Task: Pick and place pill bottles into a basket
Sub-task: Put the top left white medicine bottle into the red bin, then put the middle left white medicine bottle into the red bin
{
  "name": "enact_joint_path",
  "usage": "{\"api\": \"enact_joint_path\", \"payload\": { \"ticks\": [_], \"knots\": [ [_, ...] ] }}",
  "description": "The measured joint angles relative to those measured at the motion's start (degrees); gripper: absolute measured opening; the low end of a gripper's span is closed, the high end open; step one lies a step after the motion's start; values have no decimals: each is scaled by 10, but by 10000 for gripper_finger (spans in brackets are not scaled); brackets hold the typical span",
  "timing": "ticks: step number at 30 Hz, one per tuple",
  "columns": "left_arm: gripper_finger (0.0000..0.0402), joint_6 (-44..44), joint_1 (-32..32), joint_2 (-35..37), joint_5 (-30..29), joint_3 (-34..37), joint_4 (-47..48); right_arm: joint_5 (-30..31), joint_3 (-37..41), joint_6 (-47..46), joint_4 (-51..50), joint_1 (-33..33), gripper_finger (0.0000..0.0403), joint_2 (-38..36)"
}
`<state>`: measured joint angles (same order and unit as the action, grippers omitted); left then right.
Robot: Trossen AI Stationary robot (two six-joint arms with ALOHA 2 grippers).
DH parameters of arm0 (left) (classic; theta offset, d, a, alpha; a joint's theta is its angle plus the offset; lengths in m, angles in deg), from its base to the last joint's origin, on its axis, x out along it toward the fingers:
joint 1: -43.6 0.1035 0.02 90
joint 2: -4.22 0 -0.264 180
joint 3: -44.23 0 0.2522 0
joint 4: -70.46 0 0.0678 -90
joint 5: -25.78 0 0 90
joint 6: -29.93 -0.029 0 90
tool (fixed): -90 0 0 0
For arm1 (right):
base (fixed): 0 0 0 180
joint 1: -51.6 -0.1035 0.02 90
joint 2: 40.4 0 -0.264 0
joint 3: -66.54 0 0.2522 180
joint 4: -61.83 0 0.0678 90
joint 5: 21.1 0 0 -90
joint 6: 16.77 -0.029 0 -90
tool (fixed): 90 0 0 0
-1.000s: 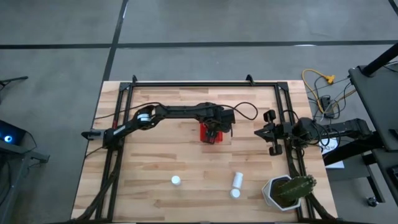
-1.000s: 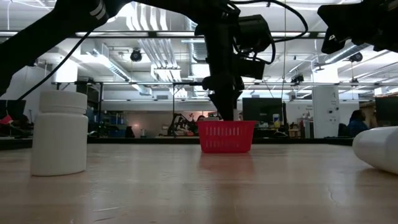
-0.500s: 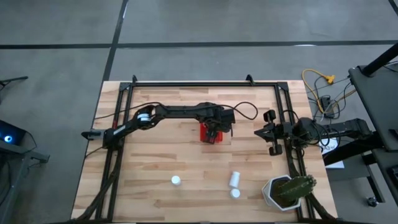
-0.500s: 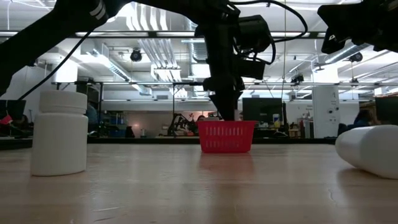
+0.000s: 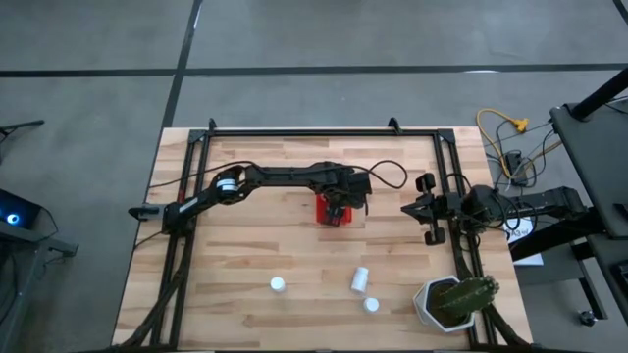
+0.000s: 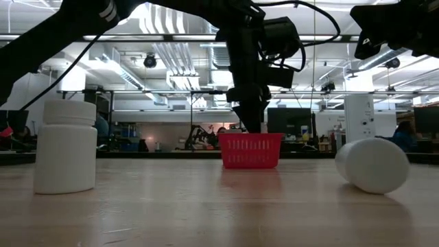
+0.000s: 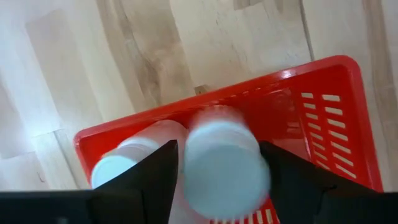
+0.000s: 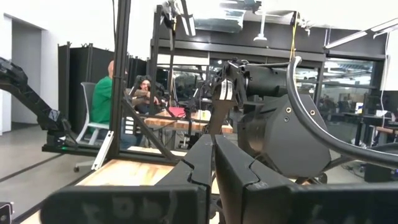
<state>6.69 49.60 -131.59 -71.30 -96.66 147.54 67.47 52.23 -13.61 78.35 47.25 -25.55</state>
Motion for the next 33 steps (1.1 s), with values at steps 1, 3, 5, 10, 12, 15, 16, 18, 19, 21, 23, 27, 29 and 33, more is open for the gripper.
{"api": "enact_joint_path", "payload": {
  "ticks": [1,3,5,10,12,15,16,18,19,21,23,27,29,33],
  "knots": [
    [208,0,0,0,-3,0,-1,0,0,0,0,0,9,0],
    [216,0,0,0,-6,0,-1,0,0,-1,0,0,9,0],
    [220,0,0,0,-8,0,0,0,0,0,0,0,9,0],
    [221,0,0,0,-9,0,0,0,0,0,0,0,9,0],
    [221,0,0,0,-11,0,0,0,0,-1,0,0,9,0],
    [221,0,0,0,-25,0,0,0,0,0,0,0,9,0],
    [221,0,0,0,-29,0,0,0,0,-1,0,0,9,0],
    [221,0,0,0,-37,0,0,0,0,0,0,0,9,0],
    [221,0,0,0,-39,0,0,0,0,0,0,0,9,0],
    [221,0,0,0,-39,0,-1,0,0,-1,0,0,9,0],
    [221,0,-1,0,-40,-1,-4,0,0,0,0,0,9,0],
    [221,0,-3,1,-39,-2,-13,0,0,-1,0,0,9,0],
    [221,0,-4,1,-39,-2,-15,0,0,0,0,0,9,0],
    [221,0,-5,1,-39,-3,-19,0,0,0,0,0,9,0]
  ]
}}
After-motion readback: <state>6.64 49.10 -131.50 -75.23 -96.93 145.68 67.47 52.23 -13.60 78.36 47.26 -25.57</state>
